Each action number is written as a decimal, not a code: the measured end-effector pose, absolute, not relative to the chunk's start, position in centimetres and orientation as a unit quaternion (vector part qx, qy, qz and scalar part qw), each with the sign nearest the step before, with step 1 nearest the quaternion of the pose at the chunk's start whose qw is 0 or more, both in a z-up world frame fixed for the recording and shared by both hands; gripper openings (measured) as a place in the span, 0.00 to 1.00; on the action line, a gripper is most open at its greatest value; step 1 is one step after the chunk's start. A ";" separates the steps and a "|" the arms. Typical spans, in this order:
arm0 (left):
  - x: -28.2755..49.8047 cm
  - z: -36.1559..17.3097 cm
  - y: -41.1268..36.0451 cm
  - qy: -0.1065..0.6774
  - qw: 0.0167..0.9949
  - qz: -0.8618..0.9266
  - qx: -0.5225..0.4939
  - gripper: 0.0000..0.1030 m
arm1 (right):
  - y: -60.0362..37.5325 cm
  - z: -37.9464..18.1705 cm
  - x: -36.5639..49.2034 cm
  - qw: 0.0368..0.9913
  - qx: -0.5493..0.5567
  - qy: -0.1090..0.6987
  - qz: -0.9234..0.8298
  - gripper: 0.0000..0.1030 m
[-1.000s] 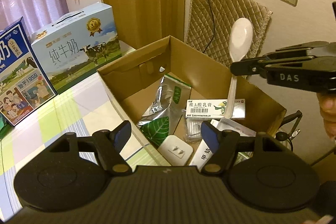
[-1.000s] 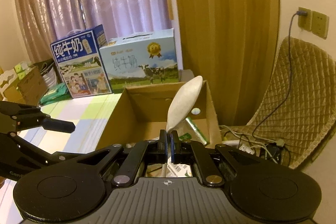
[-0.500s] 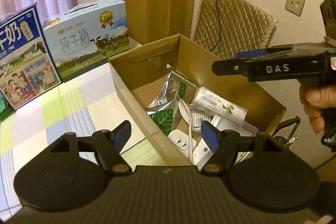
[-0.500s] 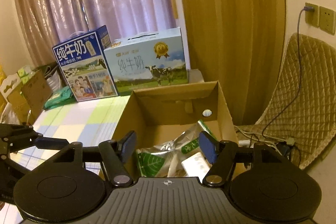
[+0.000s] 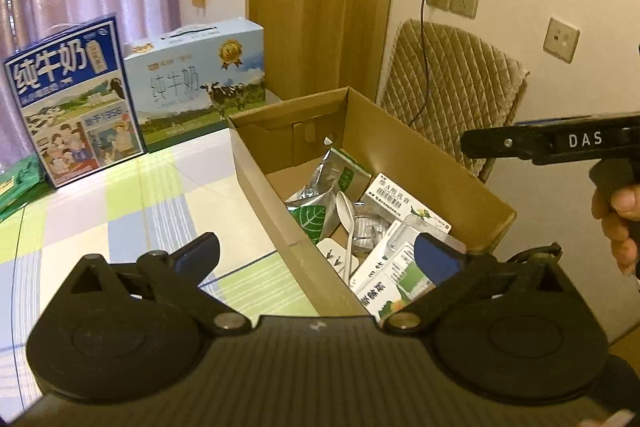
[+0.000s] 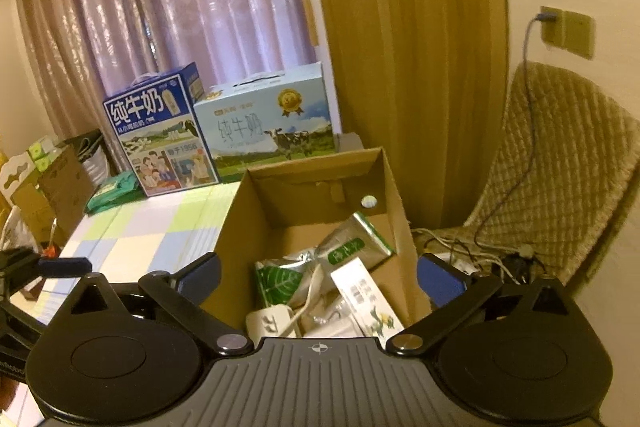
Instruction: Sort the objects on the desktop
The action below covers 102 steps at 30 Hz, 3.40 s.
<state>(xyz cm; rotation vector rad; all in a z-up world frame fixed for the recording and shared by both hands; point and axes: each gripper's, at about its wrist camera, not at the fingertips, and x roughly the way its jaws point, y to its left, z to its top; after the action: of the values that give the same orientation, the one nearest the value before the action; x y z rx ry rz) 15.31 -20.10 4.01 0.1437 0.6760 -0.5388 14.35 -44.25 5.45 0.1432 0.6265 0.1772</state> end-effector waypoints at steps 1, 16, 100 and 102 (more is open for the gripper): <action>14.8 4.1 -19.8 0.325 0.908 -0.257 0.063 0.99 | -44.2 5.6 13.9 0.944 0.072 0.310 0.087 0.98; 7.0 5.8 -17.1 0.310 0.935 -0.171 -0.023 0.99 | -41.4 7.8 5.9 0.946 0.047 0.314 0.059 0.98; 0.7 4.2 -16.2 0.339 0.929 -0.149 0.002 0.99 | -40.2 5.7 -2.4 0.935 0.052 0.351 0.029 0.98; 0.7 4.3 -16.1 0.339 0.929 -0.148 0.002 0.99 | -40.1 5.7 -2.4 0.934 0.053 0.352 0.030 0.98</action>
<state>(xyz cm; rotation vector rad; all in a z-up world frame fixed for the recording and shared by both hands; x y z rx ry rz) 0.66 -16.14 4.32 0.0033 0.6947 -0.3035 -2.42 -40.14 5.70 0.1087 0.7191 0.0608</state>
